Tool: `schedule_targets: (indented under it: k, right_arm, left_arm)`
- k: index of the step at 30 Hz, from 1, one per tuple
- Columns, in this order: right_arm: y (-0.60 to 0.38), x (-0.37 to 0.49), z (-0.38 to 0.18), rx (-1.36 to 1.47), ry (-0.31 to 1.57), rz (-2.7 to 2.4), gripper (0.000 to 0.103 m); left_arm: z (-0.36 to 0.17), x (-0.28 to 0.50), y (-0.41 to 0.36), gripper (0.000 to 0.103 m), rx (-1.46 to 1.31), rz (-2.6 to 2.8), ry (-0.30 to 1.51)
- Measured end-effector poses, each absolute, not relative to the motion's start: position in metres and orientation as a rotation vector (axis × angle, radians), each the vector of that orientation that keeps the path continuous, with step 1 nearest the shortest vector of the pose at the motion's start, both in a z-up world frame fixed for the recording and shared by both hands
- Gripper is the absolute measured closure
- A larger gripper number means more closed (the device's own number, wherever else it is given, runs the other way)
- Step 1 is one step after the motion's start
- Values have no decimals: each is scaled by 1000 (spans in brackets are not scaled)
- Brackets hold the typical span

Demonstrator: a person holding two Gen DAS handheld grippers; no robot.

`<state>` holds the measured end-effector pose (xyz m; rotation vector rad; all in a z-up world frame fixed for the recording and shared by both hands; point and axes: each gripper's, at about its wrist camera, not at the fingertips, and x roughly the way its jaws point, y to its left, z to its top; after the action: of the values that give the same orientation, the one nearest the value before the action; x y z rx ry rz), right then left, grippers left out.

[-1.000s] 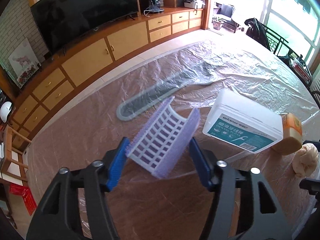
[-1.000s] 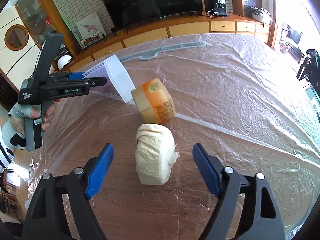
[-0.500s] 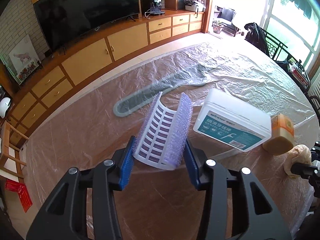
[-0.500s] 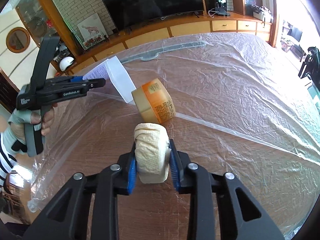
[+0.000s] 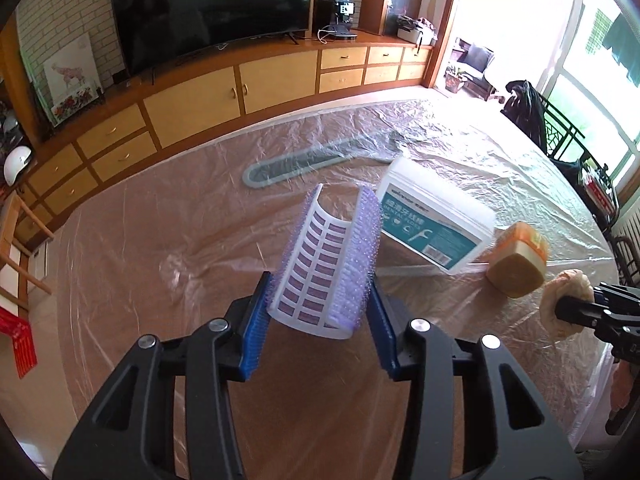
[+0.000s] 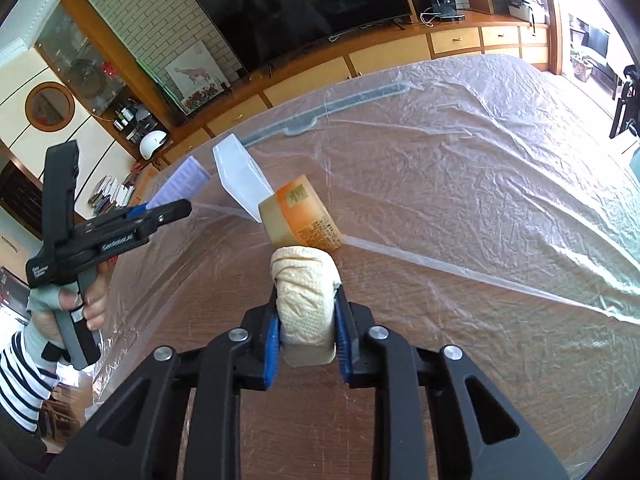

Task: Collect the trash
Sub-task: 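Carry the lavender rack and tissue bundle over the black bin with both grippers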

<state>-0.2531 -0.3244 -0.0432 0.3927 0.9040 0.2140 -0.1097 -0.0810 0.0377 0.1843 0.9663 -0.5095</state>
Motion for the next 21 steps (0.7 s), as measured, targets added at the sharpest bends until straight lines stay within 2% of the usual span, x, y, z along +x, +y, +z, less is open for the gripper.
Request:
schedule_targets:
  k: [21]
  right_arm:
    - [-337,-295,-15,329,881,330,80]
  left_arm:
    - [55,-231,-90,57,85,-474,938]
